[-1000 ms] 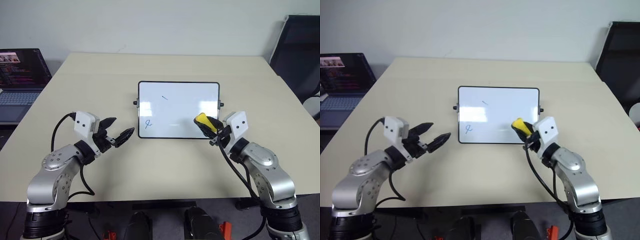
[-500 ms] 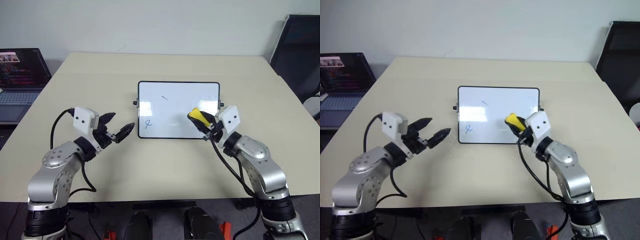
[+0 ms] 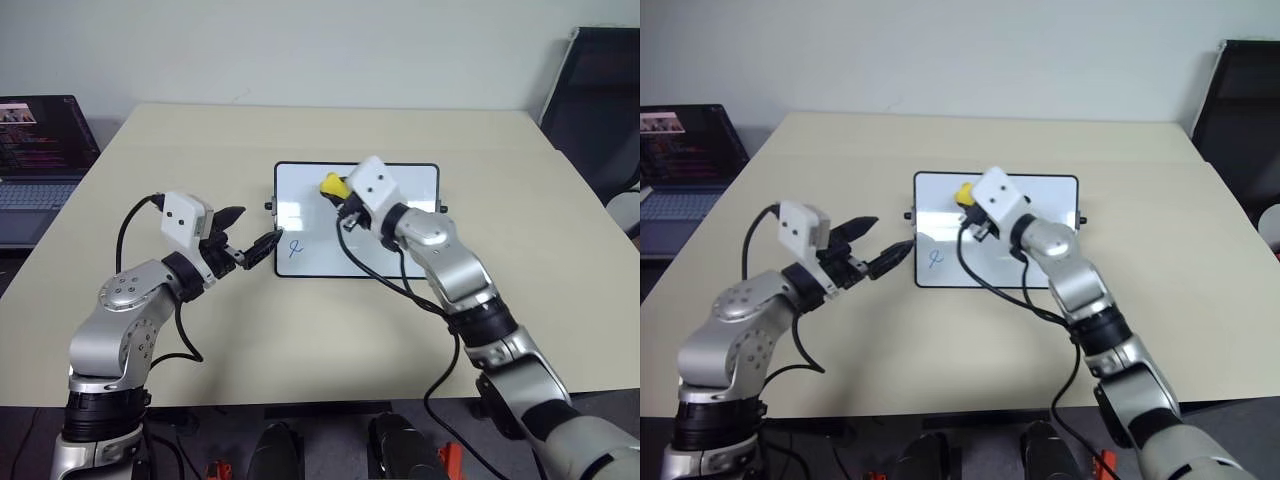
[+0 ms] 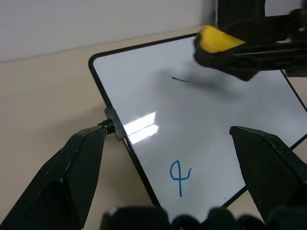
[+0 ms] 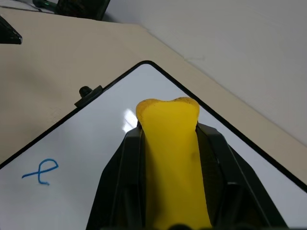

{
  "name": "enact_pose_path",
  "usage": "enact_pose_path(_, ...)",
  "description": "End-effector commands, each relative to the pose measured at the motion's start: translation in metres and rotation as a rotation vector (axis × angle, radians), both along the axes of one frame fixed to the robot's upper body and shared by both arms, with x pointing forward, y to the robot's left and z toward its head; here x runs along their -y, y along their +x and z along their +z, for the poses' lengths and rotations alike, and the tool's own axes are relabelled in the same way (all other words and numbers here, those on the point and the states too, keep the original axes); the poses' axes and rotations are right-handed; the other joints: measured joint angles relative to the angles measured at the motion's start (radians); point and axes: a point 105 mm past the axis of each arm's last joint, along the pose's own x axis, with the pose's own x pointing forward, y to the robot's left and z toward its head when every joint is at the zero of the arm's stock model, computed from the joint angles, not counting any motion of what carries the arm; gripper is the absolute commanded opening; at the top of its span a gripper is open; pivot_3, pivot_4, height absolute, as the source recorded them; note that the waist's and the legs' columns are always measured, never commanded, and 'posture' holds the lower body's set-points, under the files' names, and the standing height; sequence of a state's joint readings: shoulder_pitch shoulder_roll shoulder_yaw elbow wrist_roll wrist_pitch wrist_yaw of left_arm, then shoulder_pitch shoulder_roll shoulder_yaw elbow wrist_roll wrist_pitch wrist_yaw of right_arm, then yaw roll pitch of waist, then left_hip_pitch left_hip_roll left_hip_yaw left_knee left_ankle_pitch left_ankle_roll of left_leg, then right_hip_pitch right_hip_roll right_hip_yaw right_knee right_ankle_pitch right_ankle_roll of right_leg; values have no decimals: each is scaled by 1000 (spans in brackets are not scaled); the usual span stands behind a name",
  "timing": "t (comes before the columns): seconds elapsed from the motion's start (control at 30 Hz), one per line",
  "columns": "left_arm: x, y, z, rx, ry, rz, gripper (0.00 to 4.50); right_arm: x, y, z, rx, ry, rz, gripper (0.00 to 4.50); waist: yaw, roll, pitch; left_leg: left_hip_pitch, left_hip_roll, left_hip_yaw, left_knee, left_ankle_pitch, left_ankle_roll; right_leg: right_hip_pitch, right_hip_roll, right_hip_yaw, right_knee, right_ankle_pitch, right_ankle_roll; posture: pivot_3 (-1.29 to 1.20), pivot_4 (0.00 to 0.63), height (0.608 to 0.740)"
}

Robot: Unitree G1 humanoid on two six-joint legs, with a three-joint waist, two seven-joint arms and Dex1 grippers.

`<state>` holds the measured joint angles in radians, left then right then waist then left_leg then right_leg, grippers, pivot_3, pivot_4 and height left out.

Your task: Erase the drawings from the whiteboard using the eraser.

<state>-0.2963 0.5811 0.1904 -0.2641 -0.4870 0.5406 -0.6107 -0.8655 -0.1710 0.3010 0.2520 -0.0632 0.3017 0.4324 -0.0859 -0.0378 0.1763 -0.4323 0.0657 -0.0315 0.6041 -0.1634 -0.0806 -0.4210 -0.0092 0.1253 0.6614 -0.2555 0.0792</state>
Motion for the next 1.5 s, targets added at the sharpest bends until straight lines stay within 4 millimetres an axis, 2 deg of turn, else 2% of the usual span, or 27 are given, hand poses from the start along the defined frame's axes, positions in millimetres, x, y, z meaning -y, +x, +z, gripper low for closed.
enact_pose_path(0.03,4,-1,11,37,12,-20,4500,-5,10,7,47,-15,-13,1120,1,0,0,0,0,0,0,0,0,0,0,0,0,0,0,0,150,740)
enact_pose_path(0.23,8,-1,10,34,9,-35,4500,-4,22,-4,18,-44,-44,1120,0,0,0,0,0,0,0,0,0,0,0,0,0,1,1,0,150,740)
enact_pose_path(0.4,9,1,11,34,8,-39,4500,11,27,-21,-41,-134,-81,1120,1,0,0,0,0,-1,0,0,0,0,0,0,1,1,1,0,150,740)
enact_pose_path(0.5,11,3,11,33,7,-46,4500,16,22,-27,-90,-157,-44,1120,3,0,0,0,0,-1,1,0,0,1,0,0,1,-1,-1,0,150,740)
enact_pose_path(0.63,13,4,11,33,7,-53,4500,9,34,-4,6,-144,-85,1120,-1,0,0,0,0,-1,2,0,0,1,0,0,2,-1,-1,0,150,740)
enact_pose_path(0.73,13,3,10,33,8,-54,4500,6,38,1,22,-129,-94,1119,-2,0,0,0,0,-1,2,0,0,0,0,0,2,0,-2,0,150,740)
enact_pose_path(0.83,12,2,9,31,10,-54,4500,-2,35,-6,7,-146,-52,1119,-2,0,0,0,0,-1,2,0,0,1,0,0,2,0,-2,0,150,740)
enact_pose_path(0.97,12,3,9,32,10,-55,4500,-23,23,-16,-10,-168,35,1119,-8,0,0,0,0,-1,2,0,0,0,1,0,2,1,0,0,150,740)
enact_pose_path(1.07,13,3,9,34,11,-58,4500,-25,16,-30,-52,-213,74,1119,-10,0,0,0,0,-1,2,0,0,0,1,0,2,1,0,0,150,740)
enact_pose_path(1.13,13,3,10,35,10,-60,4500,-19,15,-35,-56,-232,62,1119,-9,0,0,0,0,-1,2,0,0,0,1,0,2,1,0,0,150,740)
enact_pose_path(1.27,14,4,8,31,12,-65,4500,11,33,-20,7,-213,-87,1119,1,0,0,0,0,-1,2,0,0,0,1,0,2,0,-2,0,150,740)
enact_pose_path(1.33,14,4,8,31,11,-70,4500,20,37,-17,16,-206,-123,1119,4,0,0,0,0,-2,3,0,0,1,0,-1,2,0,-2,0,150,740)
enact_pose_path(1.5,17,6,8,30,10,-84,4500,36,36,-29,-43,-249,-122,1118,3,0,0,0,-1,-2,4,1,0,1,0,0,2,0,-2,0,150,740)
